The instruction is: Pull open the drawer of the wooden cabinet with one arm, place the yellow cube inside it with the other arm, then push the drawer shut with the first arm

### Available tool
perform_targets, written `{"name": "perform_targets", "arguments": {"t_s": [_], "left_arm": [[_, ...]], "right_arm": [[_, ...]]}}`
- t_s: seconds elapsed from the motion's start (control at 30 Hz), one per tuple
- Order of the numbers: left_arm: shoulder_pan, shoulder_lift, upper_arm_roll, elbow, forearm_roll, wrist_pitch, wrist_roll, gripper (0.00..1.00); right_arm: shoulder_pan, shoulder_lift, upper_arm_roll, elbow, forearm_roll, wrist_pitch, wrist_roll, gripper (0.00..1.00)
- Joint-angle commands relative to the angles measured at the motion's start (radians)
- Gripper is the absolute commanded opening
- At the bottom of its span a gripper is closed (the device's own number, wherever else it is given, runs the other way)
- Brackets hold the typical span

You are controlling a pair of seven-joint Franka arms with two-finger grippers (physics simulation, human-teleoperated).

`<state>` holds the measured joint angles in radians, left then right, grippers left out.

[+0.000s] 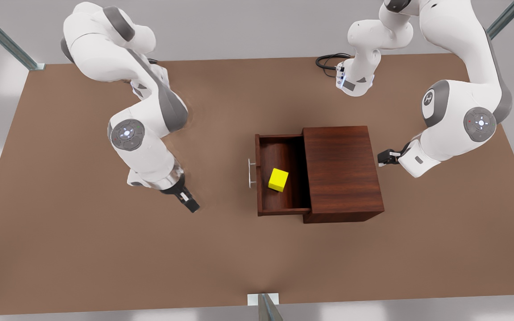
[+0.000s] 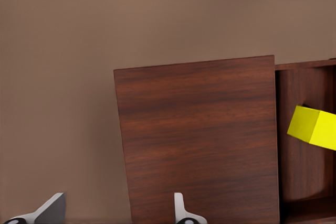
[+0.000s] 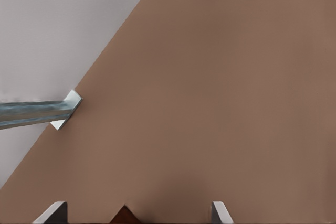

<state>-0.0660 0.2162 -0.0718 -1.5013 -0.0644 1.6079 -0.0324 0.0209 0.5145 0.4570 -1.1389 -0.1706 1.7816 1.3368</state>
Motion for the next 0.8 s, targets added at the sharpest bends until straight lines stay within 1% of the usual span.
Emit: {"name": "perform_targets", "arguments": {"t_s": [0.0,0.03,0.07,0.1,0.13,0.17,0.2,0.23,0.27,0.3,0.33,0.37,0.4,0.43,0.47,0.53,0.57,0.63,0.7,0.73,0.77], "left_arm": [[0.0,-0.001,0.0,0.0,0.0,0.0,0.005,1.0],[0.0,-0.001,0.0,0.001,0.002,0.001,0.003,1.0],[-0.006,-0.001,-0.002,0.001,0.002,0.01,-0.006,1.0],[-0.026,0.009,-0.005,0.01,0.005,0.02,-0.047,1.0],[-0.089,0.023,-0.005,0.019,0.014,0.041,-0.113,1.0],[-0.174,0.045,-0.005,0.068,0.018,0.04,-0.202,1.0],[-0.257,0.061,-0.006,0.096,0.063,0.037,-0.289,1.0],[-0.38,0.098,-0.006,0.13,0.106,0.037,-0.461,1.0],[-0.49,0.173,-0.005,0.194,0.109,0.043,-0.65,1.0],[-0.569,0.221,-0.006,0.219,0.164,0.079,-0.765,1.0],[-0.641,0.275,-0.006,0.219,0.218,0.156,-0.897,1.0],[-0.686,0.325,-0.005,0.227,0.273,0.239,-1.009,1.0],[-0.709,0.388,-0.005,0.301,0.305,0.271,-1.093,1.0],[-0.727,0.477,-0.003,0.42,0.31,0.274,-1.184,1.0],[-0.747,0.519,0.0,0.463,0.31,0.342,-1.281,1.0],[-0.773,0.532,0.0,0.467,0.313,0.377,-1.322,1.0],[-0.788,0.543,-0.002,0.467,0.313,0.377,-1.324,1.0],[-0.839,0.586,0.009,0.469,0.391,0.414,-1.443,1.0],[-0.867,0.609,0.007,0.478,0.393,0.422,-1.48,1.0],[-0.899,0.641,0.029,0.478,0.394,0.418,-1.494,1.0],[-0.91,0.646,0.04,0.48,0.394,0.418,-1.502,1.0]], "right_arm": [[-0.114,-0.025,0.003,0.005,-0.016,-0.389,-0.588,1.0],[-0.191,-0.036,0.003,0.007,-0.03,-0.409,-0.734,1.0],[-0.243,-0.036,0.003,0.011,-0.032,-0.407,-0.803,1.0],[-0.253,-0.036,-0.01,0.011,-0.062,-0.412,-0.841,1.0],[-0.262,-0.033,-0.009,0.01,-0.075,-0.442,-0.898,1.0],[-0.308,-0.013,-0.035,0.008,-0.069,-0.447,-1.104,1.0],[-0.247,-0.014,-0.186,0.007,-0.047,-0.452,-1.267,1.0],[-0.13,-0.019,-0.395,-0.033,0.034,-0.439,-1.442,1.0],[-0.121,-0.05,-0.408,-0.154,0.037,-0.349,-1.453,1.0],[-0.121,-0.105,-0.411,-0.313,0.048,-0.194,-1.45,1.0],[-0.124,-0.131,-0.432,-0.419,0.161,-0.074,-1.446,1.0],[-0.121,-0.163,-0.432,-0.507,0.191,0.022,-1.43,1.0],[-0.108,-0.168,-0.422,-0.548,0.186,0.07,-1.378,1.0],[-0.078,-0.168,-0.422,-0.541,0.175,0.058,-1.366,1.0],[-0.058,-0.162,-0.423,-0.504,0.123,0.045,-1.351,1.0],[-0.059,-0.146,-0.426,-0.381,0.126,-0.04,-1.343,1.0],[-0.061,-0.146,-0.426,-0.355,0.12,-0.083,-1.343,1.0],[-0.064,-0.146,-0.443,-0.335,0.117,-0.116,-1.341,1.0],[-0.064,-0.145,-0.448,-0.323,0.117,-0.116,-1.34,1.0],[-0.064,-0.145,-0.448,-0.323,0.117,-0.116,-1.34,1.0],[-0.064,-0.145,-0.448,-0.323,0.117,-0.116,-1.34,1.0]]}}
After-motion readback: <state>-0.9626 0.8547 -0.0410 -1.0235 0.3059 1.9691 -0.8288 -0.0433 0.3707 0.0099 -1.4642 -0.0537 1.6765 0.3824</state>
